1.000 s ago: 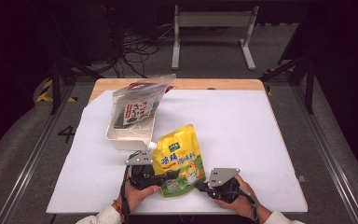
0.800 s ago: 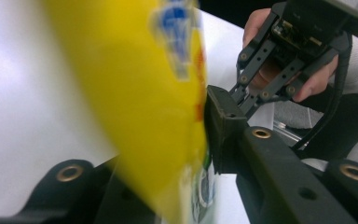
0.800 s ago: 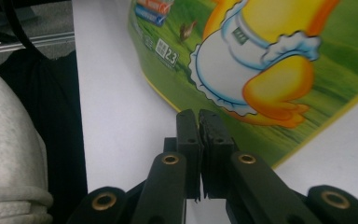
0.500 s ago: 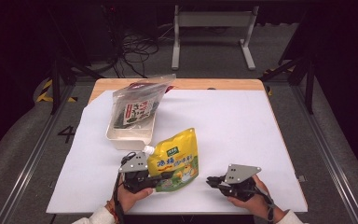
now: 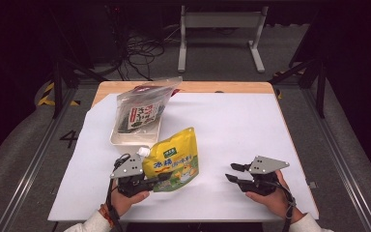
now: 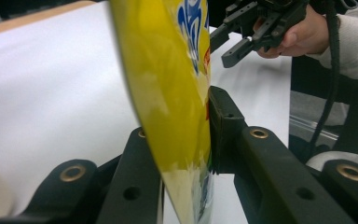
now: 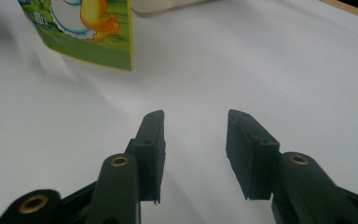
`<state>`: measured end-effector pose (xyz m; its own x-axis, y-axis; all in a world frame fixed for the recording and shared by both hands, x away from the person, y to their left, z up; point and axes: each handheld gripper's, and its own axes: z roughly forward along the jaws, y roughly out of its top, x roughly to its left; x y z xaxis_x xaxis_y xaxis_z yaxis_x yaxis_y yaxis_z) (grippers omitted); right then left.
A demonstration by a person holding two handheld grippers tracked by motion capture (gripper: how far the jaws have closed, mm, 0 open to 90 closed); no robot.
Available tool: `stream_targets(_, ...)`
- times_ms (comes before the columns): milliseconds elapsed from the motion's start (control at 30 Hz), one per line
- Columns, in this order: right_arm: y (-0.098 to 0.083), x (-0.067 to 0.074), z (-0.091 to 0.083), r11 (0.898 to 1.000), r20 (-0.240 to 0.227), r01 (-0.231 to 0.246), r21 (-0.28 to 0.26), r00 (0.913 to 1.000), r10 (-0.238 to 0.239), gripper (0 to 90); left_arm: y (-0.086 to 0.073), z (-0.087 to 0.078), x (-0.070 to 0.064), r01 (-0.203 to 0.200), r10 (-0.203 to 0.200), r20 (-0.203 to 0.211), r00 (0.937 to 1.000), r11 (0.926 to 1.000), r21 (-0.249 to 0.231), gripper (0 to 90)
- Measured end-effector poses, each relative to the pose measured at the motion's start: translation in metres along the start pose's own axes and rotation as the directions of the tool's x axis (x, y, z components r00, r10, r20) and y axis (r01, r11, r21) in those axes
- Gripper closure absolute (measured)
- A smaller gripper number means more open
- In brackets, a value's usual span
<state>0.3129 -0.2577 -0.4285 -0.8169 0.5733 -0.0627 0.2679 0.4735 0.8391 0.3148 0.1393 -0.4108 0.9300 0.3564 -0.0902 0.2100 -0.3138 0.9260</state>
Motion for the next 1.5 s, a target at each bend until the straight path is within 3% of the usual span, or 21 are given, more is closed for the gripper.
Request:
stream_targets(100,-0.001,-0.002,-0.001,1.000,0.019,-0.011,0.001,0.9997,0.011,48.4,0.001,-0.007,0.000,-0.020,0.020,-0.015,0.9997,0.9998,-0.001,77.5)
stream_targets(300,-0.001,-0.006,0.001,1.000,0.044,-0.027,0.002,0.9987,0.027,37.9,-0.001,-0.019,0.006,-0.016,0.016,-0.048,0.9987,0.9998,-0.010,77.5)
stream_targets(733,-0.002,-0.005,0.004,1.000,0.023,-0.028,0.013,0.9994,0.027,34.2,0.010,-0.046,0.015,-0.063,0.059,-0.097,0.9935,0.9972,-0.041,77.5)
stream_targets(900,-0.005,-0.002,0.005,0.999,0.009,-0.017,0.031,0.9998,0.017,34.2,0.025,-0.068,0.017,-0.135,0.124,-0.150,0.9809,0.9887,-0.065,77.5)
stream_targets(933,-0.005,-0.002,0.005,0.999,0.009,-0.017,0.031,0.9998,0.017,34.2,0.025,-0.068,0.017,-0.135,0.124,-0.150,0.9809,0.9887,-0.065,77.5)
stream_targets(967,-0.005,-0.001,0.005,0.999,0.003,-0.017,0.035,0.9999,0.017,35.5,0.029,-0.076,0.020,-0.148,0.133,-0.169,0.9765,0.9862,-0.075,77.5)
stream_targets(1100,-0.005,0.003,0.003,0.999,-0.013,-0.004,0.032,0.9999,0.005,35.0,0.031,-0.095,0.033,-0.147,0.123,-0.201,0.9718,0.9833,-0.108,77.5)
stream_targets(1200,-0.004,0.004,0.006,0.999,-0.023,-0.004,0.038,0.9997,0.004,36.3,0.032,-0.102,0.041,-0.155,0.129,-0.227,0.9654,0.9828,-0.101,77.5)
stream_targets(1500,-0.006,0.005,0.013,0.998,-0.047,-0.017,0.056,0.9987,0.020,36.1,0.045,-0.114,0.076,-0.172,0.156,-0.214,0.9643,0.9837,-0.054,77.5)
